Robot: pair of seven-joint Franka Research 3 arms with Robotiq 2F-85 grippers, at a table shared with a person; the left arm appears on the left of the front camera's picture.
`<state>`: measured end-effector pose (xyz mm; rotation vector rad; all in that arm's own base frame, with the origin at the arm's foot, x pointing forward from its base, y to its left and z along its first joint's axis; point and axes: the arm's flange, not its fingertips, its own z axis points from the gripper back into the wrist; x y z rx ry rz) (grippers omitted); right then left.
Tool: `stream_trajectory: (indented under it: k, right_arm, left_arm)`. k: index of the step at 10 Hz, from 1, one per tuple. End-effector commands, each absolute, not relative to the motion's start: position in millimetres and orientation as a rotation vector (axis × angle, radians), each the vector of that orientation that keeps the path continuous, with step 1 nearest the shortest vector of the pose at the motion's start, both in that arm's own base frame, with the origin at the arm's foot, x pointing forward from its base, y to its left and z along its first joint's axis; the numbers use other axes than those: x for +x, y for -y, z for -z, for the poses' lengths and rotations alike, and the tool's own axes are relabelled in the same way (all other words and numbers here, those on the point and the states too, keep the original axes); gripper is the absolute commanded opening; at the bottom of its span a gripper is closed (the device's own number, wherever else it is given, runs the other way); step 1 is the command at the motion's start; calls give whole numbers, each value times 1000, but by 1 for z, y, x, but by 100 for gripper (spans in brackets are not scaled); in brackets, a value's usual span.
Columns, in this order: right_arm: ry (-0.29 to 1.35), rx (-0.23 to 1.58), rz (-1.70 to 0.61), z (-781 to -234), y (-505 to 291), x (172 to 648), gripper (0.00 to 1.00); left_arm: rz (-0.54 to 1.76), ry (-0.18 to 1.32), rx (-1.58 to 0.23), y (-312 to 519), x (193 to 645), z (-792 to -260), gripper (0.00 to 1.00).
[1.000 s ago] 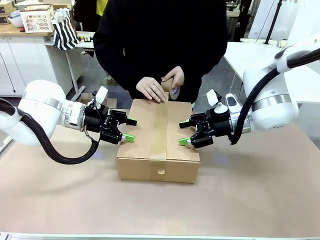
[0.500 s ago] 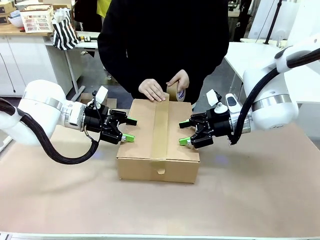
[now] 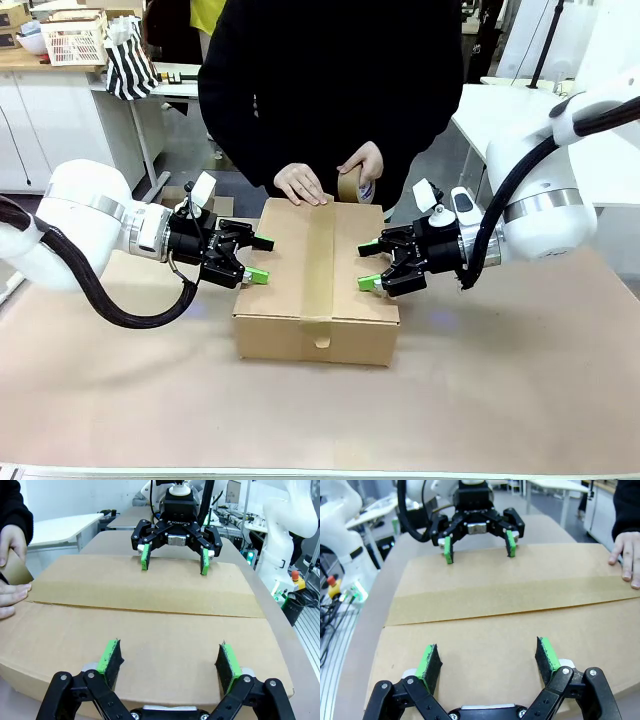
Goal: Pack the gift set into the box.
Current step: Press and hold the closed box until the human finishes sealing it.
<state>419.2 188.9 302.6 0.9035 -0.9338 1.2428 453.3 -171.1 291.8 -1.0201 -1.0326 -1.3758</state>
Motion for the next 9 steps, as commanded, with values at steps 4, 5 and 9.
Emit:
stream_trajectory:
  k: [4, 5, 9]
  right_arm:
    - [925, 913, -1227, -301, -188, 419, 100]
    - [925, 913, -1227, -301, -188, 419, 100]
    - [925, 913, -1227, -301, -188, 419, 100]
  left_arm:
    - [1378, 1031, -1019, 170, 452, -289, 100]
    - [1378, 1031, -1019, 170, 452, -289, 100]
    - [1378, 1031, -1019, 170, 452, -289, 100]
